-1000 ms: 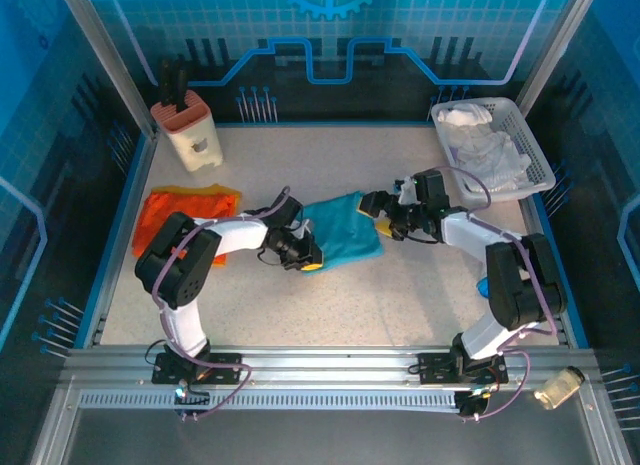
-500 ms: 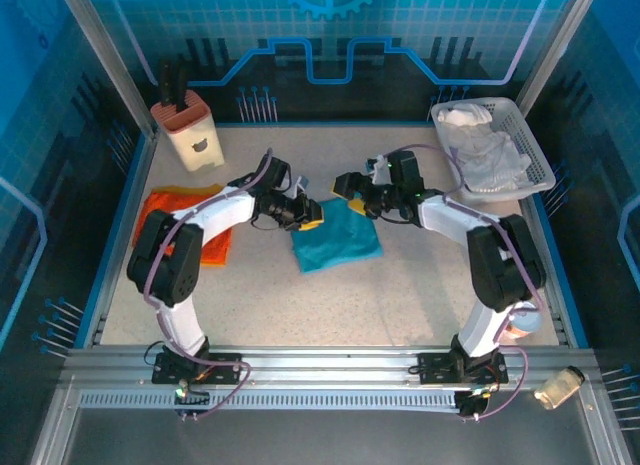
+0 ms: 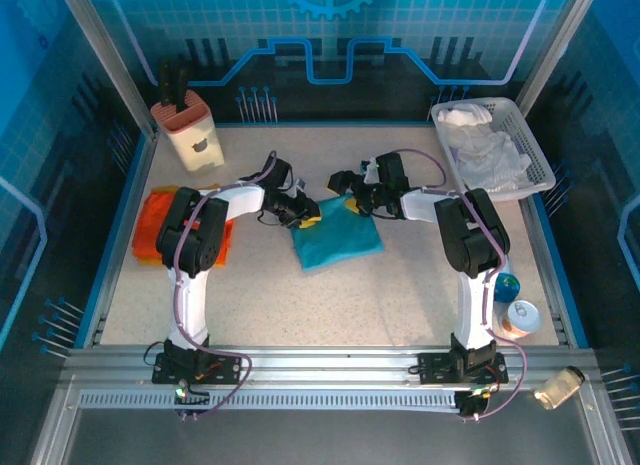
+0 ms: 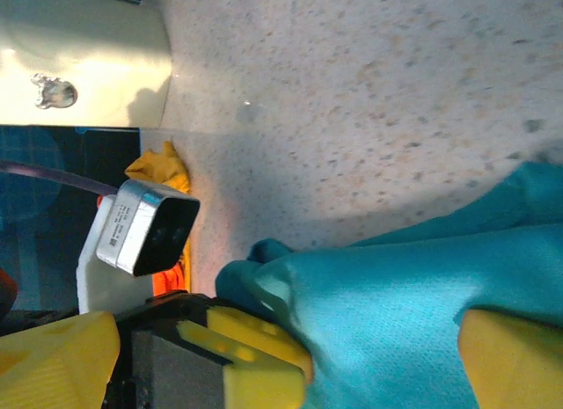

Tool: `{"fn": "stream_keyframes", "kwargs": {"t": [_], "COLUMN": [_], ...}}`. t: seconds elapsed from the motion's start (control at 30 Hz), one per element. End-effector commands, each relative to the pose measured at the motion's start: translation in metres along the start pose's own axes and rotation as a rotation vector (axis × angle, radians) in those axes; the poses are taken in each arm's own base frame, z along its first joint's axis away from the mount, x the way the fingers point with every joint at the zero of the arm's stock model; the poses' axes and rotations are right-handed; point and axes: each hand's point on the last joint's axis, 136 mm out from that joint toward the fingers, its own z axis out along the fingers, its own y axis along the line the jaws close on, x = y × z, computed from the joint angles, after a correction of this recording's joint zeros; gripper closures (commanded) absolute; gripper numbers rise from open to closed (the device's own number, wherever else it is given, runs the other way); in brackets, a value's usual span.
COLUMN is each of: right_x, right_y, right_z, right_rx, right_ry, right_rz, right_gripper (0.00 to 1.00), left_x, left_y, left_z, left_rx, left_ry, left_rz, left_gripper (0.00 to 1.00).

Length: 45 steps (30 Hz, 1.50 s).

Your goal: Fold and stack the t-shirts

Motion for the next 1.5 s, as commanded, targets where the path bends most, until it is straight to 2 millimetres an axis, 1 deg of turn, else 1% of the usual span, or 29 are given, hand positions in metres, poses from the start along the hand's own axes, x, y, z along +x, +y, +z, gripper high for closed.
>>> {"fn": "stream_keyframes", "kwargs": {"t": [0.0,0.03,0.07,0.13,0.27,0.33,0.4,0.5,0.57,0.63,0.67,0.73,0.83,0.97,1.17,1.3,1.47], "right_x": [0.0,0.002,0.0,0.001,-0.005,-0.007,-0.008,-0.002,0.005,0.012,0.016,0.024,0.034,0.047,0.065,0.074,0.079], "right_y": [-0.037,-0.04,-0.04,-0.039,-0.03,-0.02,0.005,0.037,0.05,0.06,0.064,0.063,0.05,0.03,0.011,0.004,-0.002], "right_z": [-0.005,-0.006,-0.008,-0.01,-0.019,-0.023,-0.029,-0.041,-0.048,-0.056,-0.06,-0.068,-0.079,-0.094,-0.114,-0.124,-0.13], "right_rx": [0.083,0.079,0.06,0.034,-0.002,-0.036,-0.101,-0.114,-0.085,-0.061,-0.045,0.005,0.109,0.222,0.28,0.289,0.291], "right_ry": [-0.023,-0.021,-0.03,-0.029,-0.042,-0.042,-0.032,-0.015,0.0,0.01,0.016,0.022,0.032,0.043,0.025,0.022,0.022], "right_rz": [0.063,0.078,0.083,0.095,0.088,0.088,0.054,-0.027,-0.07,-0.115,-0.135,-0.166,-0.183,-0.201,-0.214,-0.202,-0.187], "right_gripper": [0.0,0.0,0.0,0.0,0.0,0.0,0.0,0.0,0.0,0.0,0.0,0.0,0.0,0.0,0.0,0.0,0.0], "left_x": [-0.005,-0.005,-0.005,-0.006,-0.008,-0.008,-0.007,0.001,0.006,0.014,0.018,0.025,0.03,0.031,0.028,0.029,0.03], "left_y": [0.025,0.029,0.033,0.034,0.025,0.023,0.021,0.024,0.028,0.032,0.036,0.044,0.05,0.044,0.03,0.029,0.03], "left_z": [-0.003,-0.005,-0.008,-0.015,-0.041,-0.055,-0.07,-0.089,-0.097,-0.099,-0.098,-0.094,-0.082,-0.065,-0.038,-0.024,-0.016], "left_rx": [-0.063,-0.072,-0.077,-0.068,-0.069,-0.091,-0.119,-0.186,-0.209,-0.212,-0.219,-0.24,-0.233,-0.21,-0.167,-0.173,-0.155], "left_ry": [0.004,0.004,0.002,-0.005,-0.045,-0.054,-0.068,-0.105,-0.134,-0.142,-0.137,-0.123,-0.12,-0.133,-0.125,-0.099,-0.094], "left_rz": [-0.021,-0.022,-0.026,-0.034,-0.008,0.007,0.025,0.053,0.064,0.06,0.05,0.036,0.032,0.053,0.066,0.061,0.035], "left_gripper": [0.74,0.74,0.74,0.74,0.72,0.7,0.68,0.61,0.57,0.52,0.5,0.47,0.45,0.45,0.46,0.48,0.53]}}
